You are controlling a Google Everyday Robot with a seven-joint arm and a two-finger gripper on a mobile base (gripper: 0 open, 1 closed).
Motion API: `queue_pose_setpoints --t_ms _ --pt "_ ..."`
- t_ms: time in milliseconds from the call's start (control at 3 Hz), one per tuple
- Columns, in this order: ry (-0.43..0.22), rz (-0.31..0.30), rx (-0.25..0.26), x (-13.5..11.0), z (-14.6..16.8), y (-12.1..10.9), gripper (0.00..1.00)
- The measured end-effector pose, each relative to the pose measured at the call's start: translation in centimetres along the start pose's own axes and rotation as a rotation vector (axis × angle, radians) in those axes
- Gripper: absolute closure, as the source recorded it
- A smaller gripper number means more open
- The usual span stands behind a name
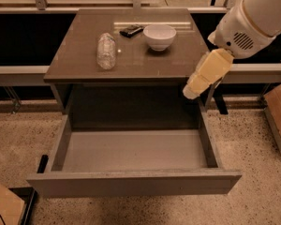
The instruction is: Place water bottle into top drawer
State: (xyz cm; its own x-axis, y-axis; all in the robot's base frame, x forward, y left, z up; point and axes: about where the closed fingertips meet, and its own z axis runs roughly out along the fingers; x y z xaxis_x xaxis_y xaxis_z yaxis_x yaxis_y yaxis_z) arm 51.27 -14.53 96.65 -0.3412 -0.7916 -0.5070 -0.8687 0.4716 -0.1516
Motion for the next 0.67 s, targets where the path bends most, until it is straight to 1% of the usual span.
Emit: queue_pose_setpoints --t_ms 333,667 --pt "-0.094 0.105 -0.041 -3.0 3.5 -1.3 0.00" --pt "-0.169 0.202 -0.042 -6.2 7.2 -3.6 0.00"
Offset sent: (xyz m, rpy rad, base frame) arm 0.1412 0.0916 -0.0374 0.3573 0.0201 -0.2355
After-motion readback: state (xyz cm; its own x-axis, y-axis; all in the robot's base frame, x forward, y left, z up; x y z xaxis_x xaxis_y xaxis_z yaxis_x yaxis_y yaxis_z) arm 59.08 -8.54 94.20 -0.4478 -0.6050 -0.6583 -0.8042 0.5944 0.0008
